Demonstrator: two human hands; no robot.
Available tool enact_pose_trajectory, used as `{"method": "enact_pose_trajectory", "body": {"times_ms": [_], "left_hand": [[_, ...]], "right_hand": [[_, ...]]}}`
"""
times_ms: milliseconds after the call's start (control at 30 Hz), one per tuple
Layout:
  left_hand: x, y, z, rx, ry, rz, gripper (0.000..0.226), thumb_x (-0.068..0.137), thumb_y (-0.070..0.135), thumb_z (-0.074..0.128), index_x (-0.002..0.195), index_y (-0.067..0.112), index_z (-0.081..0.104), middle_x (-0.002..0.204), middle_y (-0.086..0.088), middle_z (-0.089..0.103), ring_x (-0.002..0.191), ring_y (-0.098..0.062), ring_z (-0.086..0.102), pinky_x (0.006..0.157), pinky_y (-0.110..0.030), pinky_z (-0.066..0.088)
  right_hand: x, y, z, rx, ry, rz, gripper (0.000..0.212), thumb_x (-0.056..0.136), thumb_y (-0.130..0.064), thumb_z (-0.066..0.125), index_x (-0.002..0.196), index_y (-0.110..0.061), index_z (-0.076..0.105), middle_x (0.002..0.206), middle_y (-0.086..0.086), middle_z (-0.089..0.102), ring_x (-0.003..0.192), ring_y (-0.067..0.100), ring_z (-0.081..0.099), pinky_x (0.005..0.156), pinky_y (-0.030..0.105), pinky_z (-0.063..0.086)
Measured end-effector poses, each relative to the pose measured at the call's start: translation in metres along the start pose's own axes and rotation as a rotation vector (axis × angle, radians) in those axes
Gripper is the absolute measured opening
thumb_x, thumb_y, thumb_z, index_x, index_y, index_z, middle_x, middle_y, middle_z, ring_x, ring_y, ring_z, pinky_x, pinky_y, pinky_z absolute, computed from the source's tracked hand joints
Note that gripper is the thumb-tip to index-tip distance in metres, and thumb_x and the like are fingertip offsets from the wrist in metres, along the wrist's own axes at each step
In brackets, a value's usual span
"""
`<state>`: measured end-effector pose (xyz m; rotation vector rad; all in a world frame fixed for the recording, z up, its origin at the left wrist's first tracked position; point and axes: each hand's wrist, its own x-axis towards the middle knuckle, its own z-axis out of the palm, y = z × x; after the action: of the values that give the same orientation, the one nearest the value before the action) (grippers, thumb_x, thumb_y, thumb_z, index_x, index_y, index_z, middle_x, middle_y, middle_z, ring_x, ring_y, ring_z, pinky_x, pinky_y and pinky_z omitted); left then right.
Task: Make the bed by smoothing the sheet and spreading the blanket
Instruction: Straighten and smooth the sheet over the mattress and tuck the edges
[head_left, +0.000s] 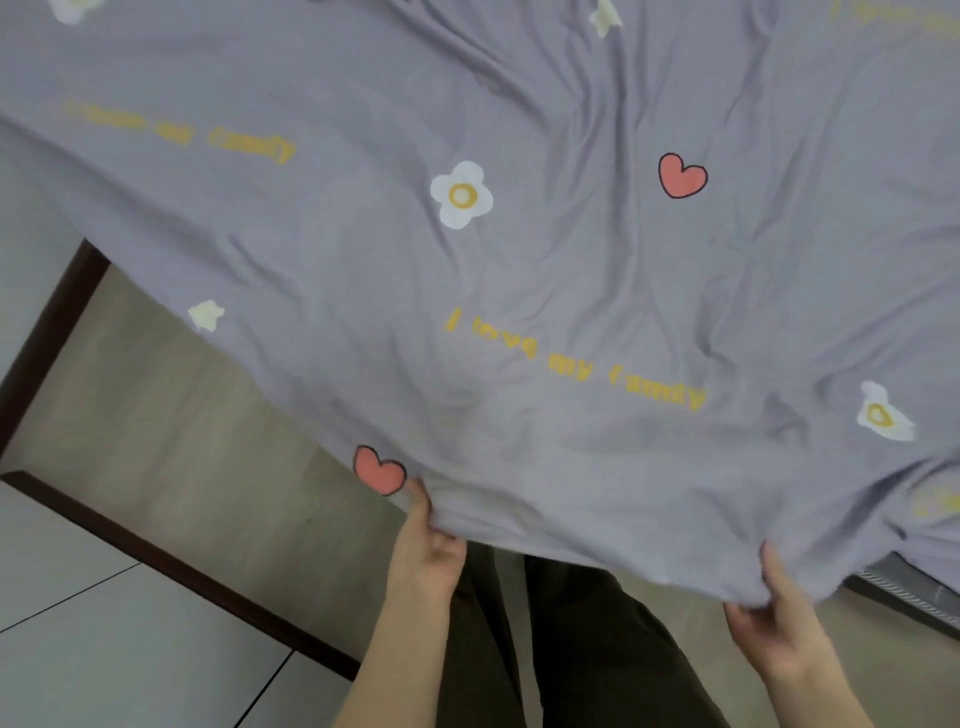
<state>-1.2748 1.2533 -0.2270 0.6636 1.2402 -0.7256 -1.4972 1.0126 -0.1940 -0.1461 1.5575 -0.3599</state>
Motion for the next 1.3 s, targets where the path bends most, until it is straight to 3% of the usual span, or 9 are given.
{"method": "enact_pose_trajectory", "body": {"times_ms": [100, 233, 433, 567, 667, 767, 900, 1100, 1300], "left_hand": [[0.018, 0.001, -0.015, 0.247, 0.284, 0.062, 0.041, 0.089, 0.028, 0.067, 0.125, 0.012, 0.058, 0.123, -0.004, 0.063, 0.106, -0.017, 0.06, 0.096, -0.029, 0.044], [0.04, 0.014, -0.02, 0.472, 0.394, 0.096, 0.028, 0.091, 0.012, 0.064, 0.118, 0.007, 0.06, 0.1, -0.005, 0.065, 0.082, -0.016, 0.059, 0.084, -0.029, 0.045], [0.05, 0.03, 0.006, 1.289, 0.561, 0.327, 0.038, 0.084, 0.003, 0.058, 0.12, -0.01, 0.052, 0.11, -0.024, 0.06, 0.1, -0.038, 0.059, 0.09, -0.044, 0.051], [0.041, 0.031, 0.039, 1.734, 0.204, 0.661, 0.071, 0.092, 0.023, 0.055, 0.153, 0.024, 0.019, 0.161, -0.011, 0.007, 0.126, -0.03, 0.048, 0.095, -0.031, 0.042], [0.039, 0.034, 0.059, 1.964, -0.101, 0.925, 0.075, 0.095, 0.032, 0.053, 0.15, 0.045, 0.004, 0.161, 0.005, -0.019, 0.124, -0.025, 0.048, 0.093, -0.031, 0.046], [0.045, 0.034, 0.078, 2.185, -0.239, 1.109, 0.069, 0.098, 0.042, 0.047, 0.153, 0.039, 0.005, 0.157, 0.006, -0.027, 0.149, -0.022, 0.009, 0.114, -0.042, 0.03], [0.054, 0.022, 0.101, 2.384, -0.27, 1.12, 0.067, 0.098, 0.05, 0.039, 0.152, 0.042, 0.0, 0.158, 0.007, -0.027, 0.149, -0.018, -0.013, 0.116, -0.055, 0.014], [0.065, -0.01, 0.109, 2.749, -0.386, 0.853, 0.067, 0.093, 0.067, 0.023, 0.152, 0.042, 0.002, 0.156, 0.008, -0.029, 0.145, -0.024, -0.025, 0.111, -0.061, -0.015], [0.053, -0.055, 0.123, 2.773, -1.02, 0.727, 0.067, 0.095, 0.065, 0.022, 0.154, 0.037, 0.005, 0.161, 0.012, -0.007, 0.148, -0.005, -0.006, 0.115, -0.052, -0.019]], "right_hand": [[0.012, 0.01, -0.019, -0.176, 0.273, 0.162, 0.034, 0.073, -0.018, 0.082, 0.102, -0.011, 0.068, 0.09, 0.006, 0.072, 0.096, 0.011, 0.067, 0.078, 0.021, 0.055], [0.016, 0.015, -0.017, -0.66, 0.514, -0.193, 0.011, 0.091, -0.014, 0.061, 0.091, -0.003, 0.061, 0.08, 0.012, 0.056, 0.08, 0.036, 0.057, 0.073, 0.042, 0.051], [0.026, 0.018, 0.057, -1.334, 0.559, -0.984, 0.076, 0.069, -0.006, 0.075, 0.134, -0.008, 0.037, 0.138, 0.027, 0.033, 0.12, 0.043, 0.038, 0.094, 0.057, 0.037], [0.043, 0.002, 0.117, -1.859, 0.11, -1.325, 0.077, 0.064, -0.039, 0.085, 0.13, -0.024, 0.049, 0.135, 0.011, 0.041, 0.116, 0.039, 0.042, 0.091, 0.052, 0.036], [0.059, -0.014, 0.146, -2.263, 0.016, -1.137, 0.075, 0.063, -0.05, 0.081, 0.128, -0.029, 0.049, 0.128, 0.003, 0.048, 0.115, 0.032, 0.046, 0.091, 0.044, 0.037], [0.069, -0.025, 0.151, -2.501, -0.034, -1.0, 0.04, 0.082, -0.04, 0.065, 0.119, -0.033, 0.053, 0.124, -0.005, 0.058, 0.116, 0.02, 0.054, 0.088, 0.031, 0.038], [0.078, -0.034, 0.127, -2.57, -0.031, -0.934, 0.023, 0.09, -0.031, 0.05, 0.11, -0.034, 0.06, 0.115, -0.008, 0.067, 0.111, 0.014, 0.06, 0.087, 0.026, 0.041], [0.101, -0.053, 0.059, -1.612, 0.314, -0.584, 0.056, 0.075, -0.022, 0.079, 0.116, -0.003, 0.045, 0.125, 0.031, 0.046, 0.116, 0.047, 0.048, 0.096, 0.049, 0.04], [0.096, -0.084, 0.057, -1.447, 0.698, -0.435, 0.068, 0.085, -0.027, 0.062, 0.142, -0.008, 0.029, 0.149, 0.024, 0.023, 0.135, 0.044, 0.025, 0.108, 0.058, 0.023]]}}
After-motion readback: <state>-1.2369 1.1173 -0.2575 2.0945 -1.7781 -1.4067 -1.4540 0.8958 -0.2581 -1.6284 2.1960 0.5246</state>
